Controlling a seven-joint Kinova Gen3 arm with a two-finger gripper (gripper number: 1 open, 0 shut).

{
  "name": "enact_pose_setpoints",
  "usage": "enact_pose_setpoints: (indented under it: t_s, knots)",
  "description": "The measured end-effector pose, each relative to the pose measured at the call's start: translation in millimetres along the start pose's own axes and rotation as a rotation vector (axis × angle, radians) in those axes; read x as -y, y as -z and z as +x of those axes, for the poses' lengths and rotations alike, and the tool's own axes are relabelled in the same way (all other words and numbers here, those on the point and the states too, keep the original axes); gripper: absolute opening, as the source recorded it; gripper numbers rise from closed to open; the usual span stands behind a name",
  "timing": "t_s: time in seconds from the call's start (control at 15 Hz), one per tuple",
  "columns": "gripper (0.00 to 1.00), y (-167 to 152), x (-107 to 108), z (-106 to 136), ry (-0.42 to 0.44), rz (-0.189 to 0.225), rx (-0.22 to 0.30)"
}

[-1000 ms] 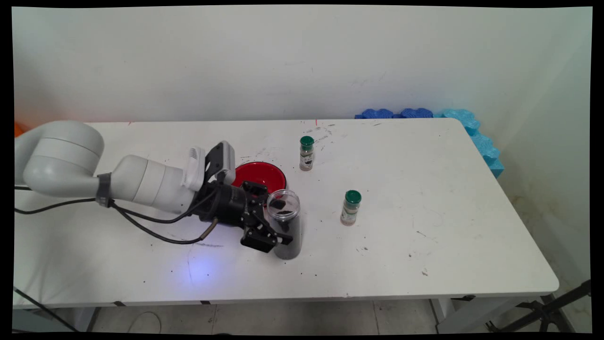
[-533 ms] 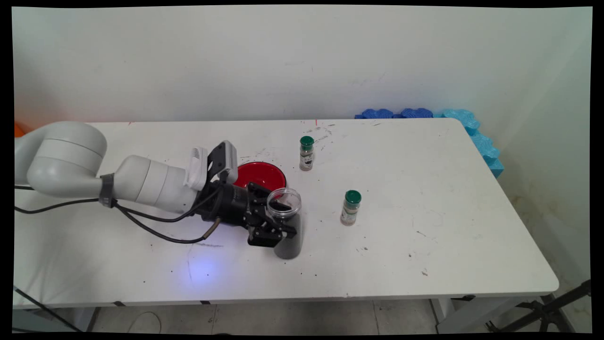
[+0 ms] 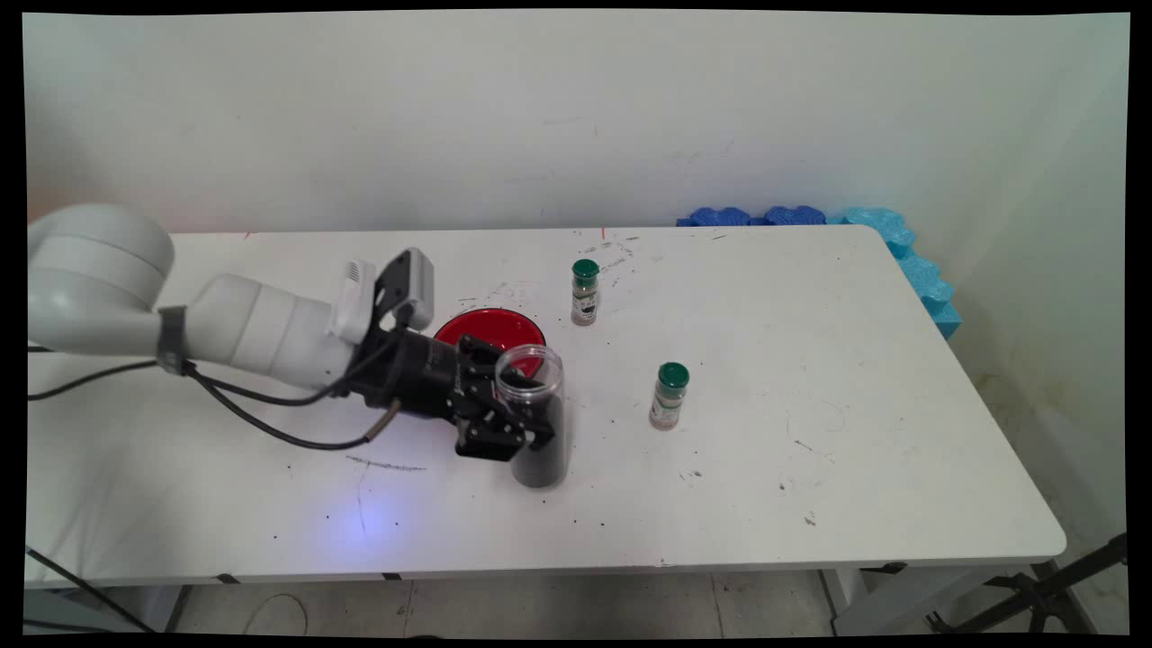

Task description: Pour the black seasoning powder in the red bowl

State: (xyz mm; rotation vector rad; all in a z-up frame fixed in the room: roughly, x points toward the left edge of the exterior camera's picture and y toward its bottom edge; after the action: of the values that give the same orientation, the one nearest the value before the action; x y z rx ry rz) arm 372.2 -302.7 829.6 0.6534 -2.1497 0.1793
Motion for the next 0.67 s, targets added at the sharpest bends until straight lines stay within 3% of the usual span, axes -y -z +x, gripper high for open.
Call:
enact_pose_setpoints:
  t_s: [0.67]
  knots:
    - [0.00,63.5,17.2,37.0,0.034,-0.025,0.035]
